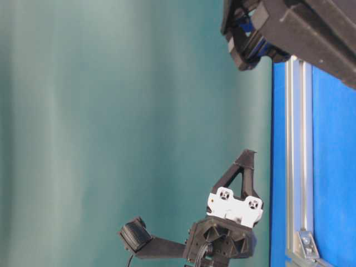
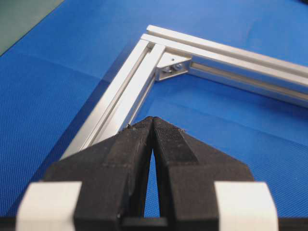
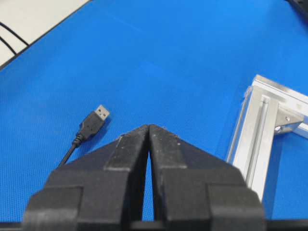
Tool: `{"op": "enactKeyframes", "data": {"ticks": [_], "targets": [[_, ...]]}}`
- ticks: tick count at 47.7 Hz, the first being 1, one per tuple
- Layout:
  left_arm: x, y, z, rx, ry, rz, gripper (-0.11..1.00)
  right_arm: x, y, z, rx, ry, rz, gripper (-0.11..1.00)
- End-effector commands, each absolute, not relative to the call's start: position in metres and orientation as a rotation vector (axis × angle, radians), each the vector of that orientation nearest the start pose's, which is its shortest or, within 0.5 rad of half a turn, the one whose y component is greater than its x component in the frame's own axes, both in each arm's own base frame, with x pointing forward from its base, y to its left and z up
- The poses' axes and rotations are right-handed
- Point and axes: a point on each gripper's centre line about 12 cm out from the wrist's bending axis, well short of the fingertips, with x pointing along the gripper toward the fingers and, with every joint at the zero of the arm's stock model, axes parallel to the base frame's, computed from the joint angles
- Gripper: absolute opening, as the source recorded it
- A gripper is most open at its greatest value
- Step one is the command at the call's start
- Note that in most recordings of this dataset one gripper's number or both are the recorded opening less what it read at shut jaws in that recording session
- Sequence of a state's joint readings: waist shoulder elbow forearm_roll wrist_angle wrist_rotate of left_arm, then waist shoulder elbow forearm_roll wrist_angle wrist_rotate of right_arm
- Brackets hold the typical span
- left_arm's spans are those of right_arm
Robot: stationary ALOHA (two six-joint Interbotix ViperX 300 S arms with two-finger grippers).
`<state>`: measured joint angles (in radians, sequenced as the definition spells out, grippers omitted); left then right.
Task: Insert the wire through the string loop located on the right side.
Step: 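Open the right gripper and lower it over the black USB cable near its plug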
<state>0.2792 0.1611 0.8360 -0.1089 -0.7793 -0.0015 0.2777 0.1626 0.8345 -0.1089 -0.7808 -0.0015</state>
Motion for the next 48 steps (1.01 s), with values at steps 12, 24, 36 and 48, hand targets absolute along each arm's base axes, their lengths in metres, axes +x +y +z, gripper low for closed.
{"op": "enactKeyframes", "data": {"ticks": [12, 24, 36, 48], "targets": [[0.370, 0.114, 0.153, -0.081, 0.188, 0.342, 0.00, 0.363, 0.139, 0.164, -0.047, 0.177, 0.415, -0.06], [0.369, 0.113, 0.153, -0.083, 0.191, 0.342, 0.00, 0.361, 0.147, 0.165, 0.028, 0.191, 0.429, -0.05], [0.369, 0.113, 0.152, -0.082, 0.192, 0.341, 0.00, 0.363, 0.156, 0.170, 0.086, 0.191, 0.409, 0.37], [0.368, 0.113, 0.152, -0.084, 0.194, 0.342, 0.00, 0.363, 0.156, 0.170, 0.092, 0.191, 0.395, 0.94]]}}
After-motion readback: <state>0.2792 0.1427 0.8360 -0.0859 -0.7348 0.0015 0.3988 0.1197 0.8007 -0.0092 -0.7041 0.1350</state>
